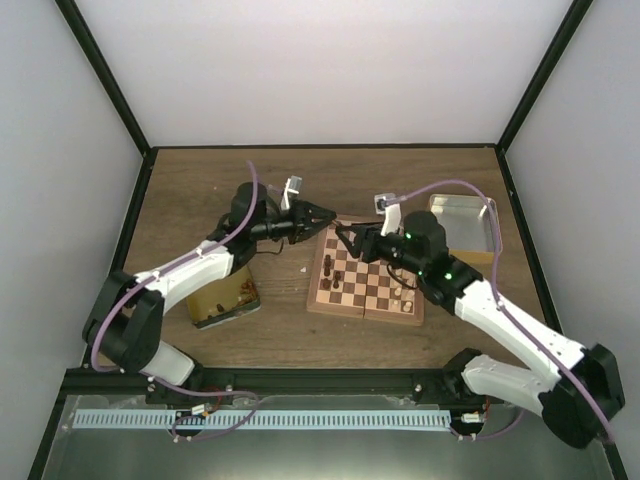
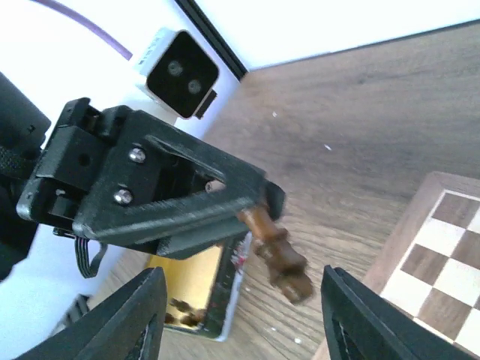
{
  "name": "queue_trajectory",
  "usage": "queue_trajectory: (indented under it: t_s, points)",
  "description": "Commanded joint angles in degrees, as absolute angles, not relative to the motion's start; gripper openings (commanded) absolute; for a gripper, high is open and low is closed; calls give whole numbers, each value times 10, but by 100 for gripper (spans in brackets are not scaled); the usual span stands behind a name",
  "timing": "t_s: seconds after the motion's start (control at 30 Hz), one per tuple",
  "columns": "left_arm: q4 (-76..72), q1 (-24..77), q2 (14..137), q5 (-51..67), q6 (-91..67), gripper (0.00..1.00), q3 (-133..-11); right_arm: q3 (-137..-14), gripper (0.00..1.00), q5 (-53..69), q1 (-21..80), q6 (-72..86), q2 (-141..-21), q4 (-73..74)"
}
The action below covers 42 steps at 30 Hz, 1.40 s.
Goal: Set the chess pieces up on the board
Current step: Place the chess piece on the chessboard.
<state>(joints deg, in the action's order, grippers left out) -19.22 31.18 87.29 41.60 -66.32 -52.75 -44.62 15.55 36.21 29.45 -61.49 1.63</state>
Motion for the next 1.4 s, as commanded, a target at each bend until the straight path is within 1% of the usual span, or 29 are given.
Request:
queue_trajectory:
  t_s: [0.0,0.07,0.17,0.3,0.37,0.5,0.6,0.67,0.73,0.83,0.93,1.1,1.23,1.3,1.37]
  points:
    - [-303,316,832,441,-756,6,-521,-402,59,139,364,448,-552,-104]
    - [-324,316,819,444,-770,6,-521,-403,63,115,364,462,-528,-107]
    - [-336,316,804,440,-771,6,-519,-415,63,91,364,492,-514,-88]
    - [-370,316,798,442,-797,6,-518,-433,62,145,364,547,-532,-94]
    - [-390,316,798,443,-813,6,-515,-432,58,189,364,571,-542,-124]
    - [-405,316,796,444,-829,6,-514,-431,46,224,364,609,-552,-179]
    - [-405,316,794,441,-832,6,-512,-416,40,206,365,618,-548,-213]
    - [-406,317,795,442,-836,6,-511,-401,38,195,365,633,-545,-241]
    - [-416,317,797,443,-845,6,-509,-399,36,186,365,648,-549,-245]
    - [-424,316,797,441,-848,6,-505,-395,29,184,365,666,-552,-251]
    - [-426,316,800,440,-848,6,-503,-393,24,184,365,671,-550,-256]
    - [-427,316,800,442,-847,6,-501,-395,23,180,365,674,-553,-256]
    - [-429,317,798,441,-846,6,-499,-404,27,181,365,679,-564,-256]
    - [-433,316,798,440,-846,6,-498,-408,28,186,365,680,-570,-257]
    - [-435,316,799,441,-846,6,-498,-414,26,193,365,679,-572,-259]
